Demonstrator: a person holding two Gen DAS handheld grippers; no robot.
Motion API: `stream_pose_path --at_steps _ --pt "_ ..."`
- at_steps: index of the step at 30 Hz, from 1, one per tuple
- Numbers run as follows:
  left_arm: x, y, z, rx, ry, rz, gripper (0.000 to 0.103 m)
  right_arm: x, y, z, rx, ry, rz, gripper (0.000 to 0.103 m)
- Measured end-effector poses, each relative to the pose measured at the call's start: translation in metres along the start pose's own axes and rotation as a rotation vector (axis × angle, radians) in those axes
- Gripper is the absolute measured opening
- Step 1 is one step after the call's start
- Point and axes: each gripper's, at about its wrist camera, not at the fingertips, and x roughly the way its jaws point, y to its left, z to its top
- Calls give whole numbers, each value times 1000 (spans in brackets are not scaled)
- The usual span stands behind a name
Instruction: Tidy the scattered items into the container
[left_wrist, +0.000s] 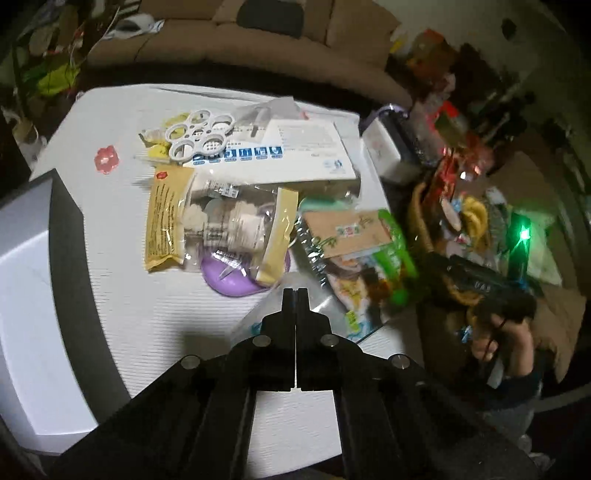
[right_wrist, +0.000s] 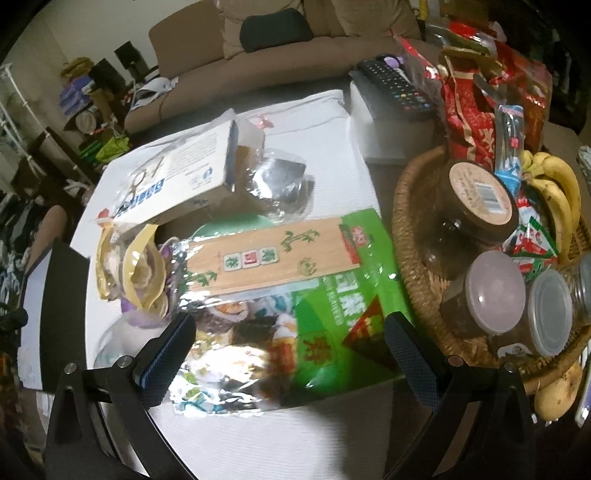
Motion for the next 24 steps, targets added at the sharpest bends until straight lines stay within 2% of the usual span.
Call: stream_pose_path --at_steps 3,5,7,10,11,13,15,17,18,19,22,24 --pt "33 19 -8 -67 83 95 0 1 10 -4 -16 1 16 103" --pt "52 26 -15 -102 125 85 0 2 21 -8 -48 -9 45 103" --pt "69 24 -21 -94 178 95 1 1 40 -13 -96 -32 150 103" --pt "79 15 -25 -69 189 91 8 9 84 -28 -264 -39 340 100" --pt "81 14 -27 -72 187 77 8 16 98 -33 -317 -23 343 95" --pt "88 12 -30 -66 194 74 9 35 123 -42 -410 12 285 65" --pt "95 13 -32 -72 210 57 11 54 137 -50 -462 61 256 56" --pt "94 14 -30 -77 192 65 13 58 136 -53 -441 101 327 39" --pt "93 17 -29 -87 190 59 13 56 138 -52 -428 89 336 29" --pt "93 19 -28 -93 184 62 13 48 142 -51 -441 41 314 14" --pt "93 32 -25 -156 180 -3 13 18 154 -49 -501 -101 319 13" --pt "92 37 -24 -173 176 -3 13 9 161 -50 -517 -124 350 11"
